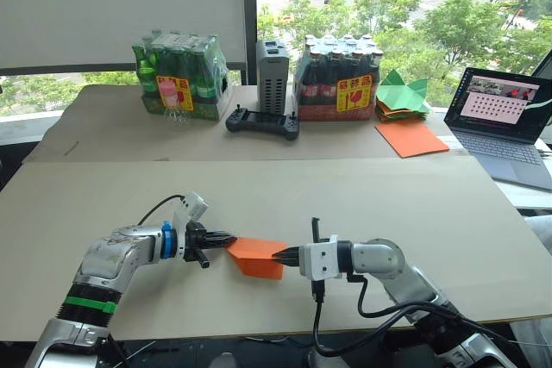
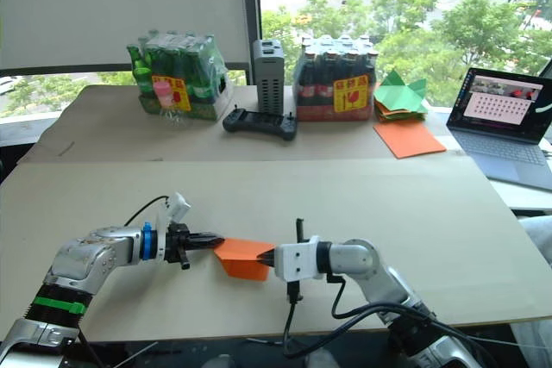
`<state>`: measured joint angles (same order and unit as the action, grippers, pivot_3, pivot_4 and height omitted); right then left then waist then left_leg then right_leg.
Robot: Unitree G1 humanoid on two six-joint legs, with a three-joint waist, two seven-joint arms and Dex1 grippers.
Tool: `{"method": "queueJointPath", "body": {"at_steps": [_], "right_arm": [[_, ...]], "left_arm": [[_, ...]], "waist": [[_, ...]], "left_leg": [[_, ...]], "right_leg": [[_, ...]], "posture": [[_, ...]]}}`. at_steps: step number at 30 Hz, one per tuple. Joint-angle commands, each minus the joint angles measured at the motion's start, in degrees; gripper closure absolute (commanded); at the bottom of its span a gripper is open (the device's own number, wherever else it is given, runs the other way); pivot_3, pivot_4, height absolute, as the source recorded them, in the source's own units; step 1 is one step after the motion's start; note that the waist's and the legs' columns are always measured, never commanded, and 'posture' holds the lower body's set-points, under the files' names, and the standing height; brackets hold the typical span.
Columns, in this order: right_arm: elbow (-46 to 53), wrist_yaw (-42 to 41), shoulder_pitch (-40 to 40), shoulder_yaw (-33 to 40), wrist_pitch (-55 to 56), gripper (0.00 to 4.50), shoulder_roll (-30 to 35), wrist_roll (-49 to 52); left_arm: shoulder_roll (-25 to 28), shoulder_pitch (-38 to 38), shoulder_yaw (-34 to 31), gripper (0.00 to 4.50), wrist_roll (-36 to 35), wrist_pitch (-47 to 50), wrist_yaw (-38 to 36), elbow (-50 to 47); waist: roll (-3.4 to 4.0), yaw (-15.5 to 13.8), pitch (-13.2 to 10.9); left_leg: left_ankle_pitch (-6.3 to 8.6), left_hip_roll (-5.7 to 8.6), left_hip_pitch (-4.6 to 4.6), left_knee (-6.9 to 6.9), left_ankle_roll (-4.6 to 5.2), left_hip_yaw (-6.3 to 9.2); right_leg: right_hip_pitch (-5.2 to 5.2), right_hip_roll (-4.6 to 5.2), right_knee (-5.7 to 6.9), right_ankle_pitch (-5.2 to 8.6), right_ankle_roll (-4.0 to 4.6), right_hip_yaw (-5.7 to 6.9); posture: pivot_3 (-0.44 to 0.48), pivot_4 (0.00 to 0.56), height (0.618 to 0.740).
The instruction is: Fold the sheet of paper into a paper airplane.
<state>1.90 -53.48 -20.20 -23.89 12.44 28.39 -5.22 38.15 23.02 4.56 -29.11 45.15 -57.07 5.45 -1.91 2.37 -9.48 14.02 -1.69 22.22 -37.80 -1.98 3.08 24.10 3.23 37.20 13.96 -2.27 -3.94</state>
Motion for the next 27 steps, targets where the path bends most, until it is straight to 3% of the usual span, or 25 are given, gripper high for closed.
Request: {"method": "queueJointPath", "body": {"at_steps": [1, 9, 17, 18, 21, 27], "right_arm": [[3.0, -0.7, 0.9, 2.0, -5.2, 4.5, -0.3, 4.1], [4.9, -1.3, -0.1, 4.3, -16.8, 4.5, -1.7, 10.7], [5.5, -2.3, 0.0, 4.6, -18.5, 4.5, -1.4, 11.7], [5.7, -2.1, 0.0, 4.6, -18.7, 3.89, -1.5, 11.7], [5.9, -1.5, 0.1, 4.4, -17.9, 3.0, -1.4, 11.0], [7.4, -1.9, 1.8, 4.6, -13.7, 3.0, 0.8, 9.9]], "left_arm": [[0.0, -0.3, 0.7, 4.48, 1.2, 0.6, 0.0, 0.1], [0.0, -0.7, 0.7, 4.48, 1.0, 1.0, -0.1, -0.4], [-0.1, -1.1, 0.4, 4.48, 0.8, 1.5, 0.2, -0.8], [-0.1, -1.2, 0.3, 4.5, 0.8, 1.6, 0.2, -0.9], [-0.1, -1.3, 0.2, 4.5, 0.8, 1.8, 0.3, -1.0], [-0.2, -1.2, 0.0, 4.5, 0.7, 2.0, 0.4, -1.0]], "waist": [[0.0, 0.0, 0.0], [0.0, 0.0, 0.0], [0.0, 0.0, 0.0], [0.0, 0.1, 0.0], [0.01, 0.1, 0.0], [0.0, 0.1, 0.0]], "left_leg": [[0.0, 0.0, 0.0, 0.0, 0.0, 0.0], [0.0, 0.0, -0.01, -0.01, 0.0, 0.01], [0.0, 0.0, -0.02, -0.01, 0.0, 0.0], [0.0, 0.0, -0.02, -0.01, 0.0, 0.0], [0.0, 0.0, -0.02, -0.01, 0.0, 0.01], [0.0, 0.0, -0.02, -0.01, 0.0, 0.0]], "right_leg": [[0.0, 0.0, 0.0, 0.0, 0.0, 0.0], [0.0, 0.0, 0.03, 0.0, 0.0, 0.0], [0.0, -0.01, 0.03, 0.0, 0.0, 0.0], [0.0, -0.01, 0.03, 0.0, 0.0, 0.0], [0.0, -0.01, 0.03, 0.0, 0.0, 0.0], [0.0, -0.01, 0.03, 0.0, 0.0, 0.0]], "posture": [[0.0, 0.15, 0.74], [0.0, 0.15, 0.74], [0.0, 0.15, 0.74], [0.0, 0.15, 0.74], [0.0, 0.15, 0.74], [0.0, 0.15, 0.74]]}}
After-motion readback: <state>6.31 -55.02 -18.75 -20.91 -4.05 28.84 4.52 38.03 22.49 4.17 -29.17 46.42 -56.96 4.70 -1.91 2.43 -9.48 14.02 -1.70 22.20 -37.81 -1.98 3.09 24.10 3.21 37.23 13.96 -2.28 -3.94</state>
